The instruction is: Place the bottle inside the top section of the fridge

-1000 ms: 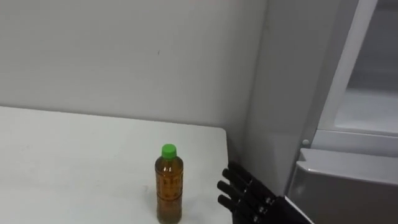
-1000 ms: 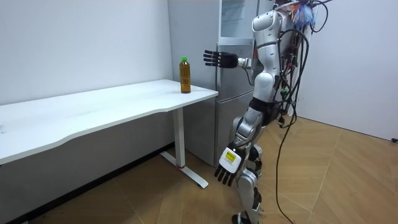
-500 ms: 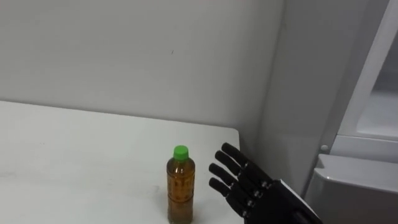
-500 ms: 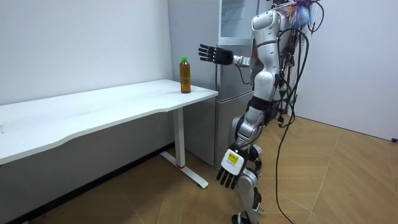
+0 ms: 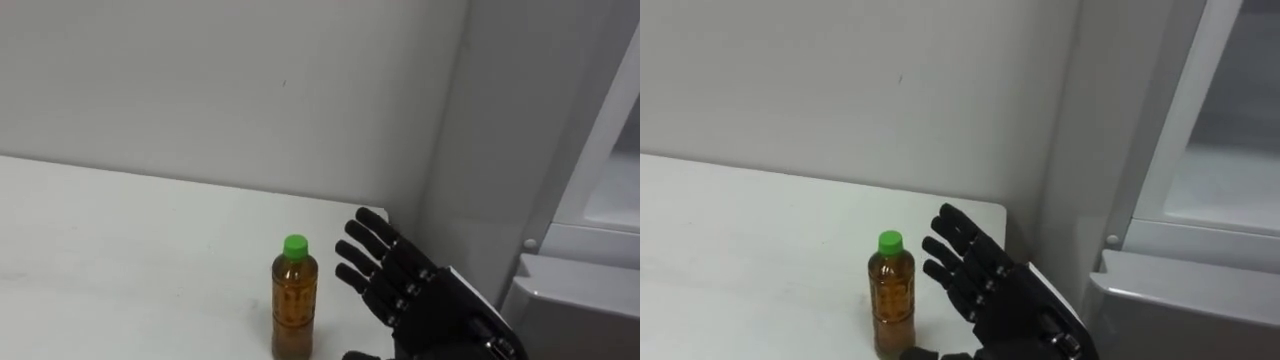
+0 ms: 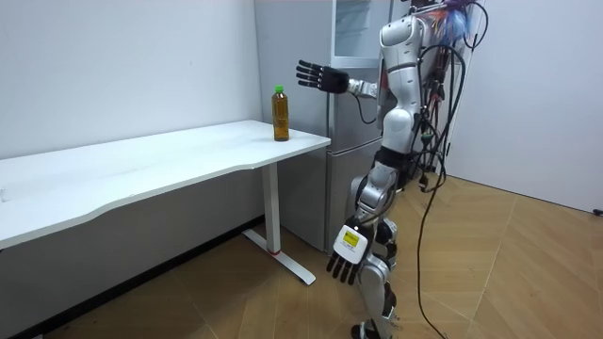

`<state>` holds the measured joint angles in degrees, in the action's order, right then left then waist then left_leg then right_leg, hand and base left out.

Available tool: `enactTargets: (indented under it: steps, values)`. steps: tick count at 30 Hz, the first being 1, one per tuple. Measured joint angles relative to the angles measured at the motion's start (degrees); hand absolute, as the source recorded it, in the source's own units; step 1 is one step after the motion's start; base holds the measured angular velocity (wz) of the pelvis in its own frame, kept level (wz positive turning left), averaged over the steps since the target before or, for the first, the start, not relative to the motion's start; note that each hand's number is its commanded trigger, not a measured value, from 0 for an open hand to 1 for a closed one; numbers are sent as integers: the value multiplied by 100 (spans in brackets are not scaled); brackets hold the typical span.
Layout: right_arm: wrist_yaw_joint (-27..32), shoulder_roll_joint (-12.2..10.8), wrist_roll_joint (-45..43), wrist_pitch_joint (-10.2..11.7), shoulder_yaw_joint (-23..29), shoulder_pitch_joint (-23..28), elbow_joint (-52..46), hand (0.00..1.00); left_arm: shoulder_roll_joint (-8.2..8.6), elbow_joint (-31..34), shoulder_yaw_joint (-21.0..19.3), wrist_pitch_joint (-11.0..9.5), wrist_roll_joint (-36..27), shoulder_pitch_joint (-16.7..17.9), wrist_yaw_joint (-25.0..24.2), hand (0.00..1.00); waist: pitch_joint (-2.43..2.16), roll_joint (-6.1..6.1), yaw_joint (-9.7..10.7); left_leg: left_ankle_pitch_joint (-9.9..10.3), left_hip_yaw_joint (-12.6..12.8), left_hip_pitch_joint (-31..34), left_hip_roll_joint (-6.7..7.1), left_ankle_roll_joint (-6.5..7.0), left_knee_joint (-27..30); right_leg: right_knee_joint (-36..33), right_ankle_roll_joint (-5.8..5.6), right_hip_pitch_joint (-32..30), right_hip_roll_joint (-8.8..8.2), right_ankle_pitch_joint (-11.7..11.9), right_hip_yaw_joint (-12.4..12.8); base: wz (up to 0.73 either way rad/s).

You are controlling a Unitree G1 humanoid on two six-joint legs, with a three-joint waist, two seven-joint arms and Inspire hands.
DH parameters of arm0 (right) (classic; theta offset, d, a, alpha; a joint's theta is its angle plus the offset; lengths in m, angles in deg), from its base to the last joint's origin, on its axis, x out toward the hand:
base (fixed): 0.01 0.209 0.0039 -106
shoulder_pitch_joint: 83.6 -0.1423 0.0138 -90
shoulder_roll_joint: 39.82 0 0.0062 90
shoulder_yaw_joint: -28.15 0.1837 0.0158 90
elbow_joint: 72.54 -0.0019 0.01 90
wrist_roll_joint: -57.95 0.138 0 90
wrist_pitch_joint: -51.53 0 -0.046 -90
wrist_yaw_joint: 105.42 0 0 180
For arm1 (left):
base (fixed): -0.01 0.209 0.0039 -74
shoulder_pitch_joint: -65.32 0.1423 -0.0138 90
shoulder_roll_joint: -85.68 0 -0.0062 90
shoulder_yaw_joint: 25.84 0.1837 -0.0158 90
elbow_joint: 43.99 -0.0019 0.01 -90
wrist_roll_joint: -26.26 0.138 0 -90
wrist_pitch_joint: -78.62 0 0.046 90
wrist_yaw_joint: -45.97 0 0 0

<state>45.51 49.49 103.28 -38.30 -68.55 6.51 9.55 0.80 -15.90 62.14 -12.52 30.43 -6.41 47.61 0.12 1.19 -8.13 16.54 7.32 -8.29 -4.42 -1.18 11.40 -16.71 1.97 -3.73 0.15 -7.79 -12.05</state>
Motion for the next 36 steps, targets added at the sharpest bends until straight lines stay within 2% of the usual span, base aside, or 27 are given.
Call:
enactTargets:
  steps: [4,7,9,12,14,18,22,24,28,36]
  values:
    - [311,-45,-115,9,58,-19,-1,0,16,12,-2,41,15,-84,0,0,-1,3,8,-1,-31,20,6,2,35,-1,-1,0,-28,0,-54,5]
    - [782,-96,-354,88,61,-107,16,0,15,3,-2,25,27,-140,0,0,1,7,-6,-4,-46,4,8,3,39,0,-1,24,-35,0,-70,3]
    - [1159,-123,-664,243,52,-141,20,0,15,-1,1,26,35,-150,11,0,8,18,-6,-4,-46,-9,5,3,47,18,-2,58,-34,0,-77,0]
    - [1561,-272,-1079,348,33,-140,21,0,16,10,1,27,51,-139,25,0,20,32,-4,-2,-79,17,8,3,42,57,-17,75,-36,9,-94,5]
    - [1788,-293,-1265,403,25,-139,21,0,18,61,4,27,52,-124,48,0,21,29,9,-2,-154,74,10,3,45,125,-30,88,-29,38,-122,18]
    - [2266,-347,-1807,434,-2,-194,159,0,46,77,3,45,290,-71,144,0,40,-13,-35,-2,-285,96,6,3,41,214,-37,157,-30,61,-240,17]
    - [2759,-425,-1931,524,-118,-400,538,0,130,82,21,93,301,-40,160,0,58,-50,-53,-4,-349,154,13,7,51,209,-39,137,-67,60,-359,9]
    - [3073,-424,-2007,617,-217,-399,637,0,130,189,20,117,340,20,159,0,58,-54,-146,-6,-361,185,14,10,55,209,-39,114,-76,59,-391,3]
    - [3226,-416,-2018,649,-327,-419,977,0,131,246,24,133,450,39,159,0,54,-61,-194,-8,-397,183,22,13,57,203,-39,131,-91,59,-419,3]
    - [3222,-417,-2062,649,-400,-570,1603,0,163,275,108,249,502,59,60,0,43,-98,-302,-58,-573,285,86,24,137,149,-35,127,-201,55,-647,11]
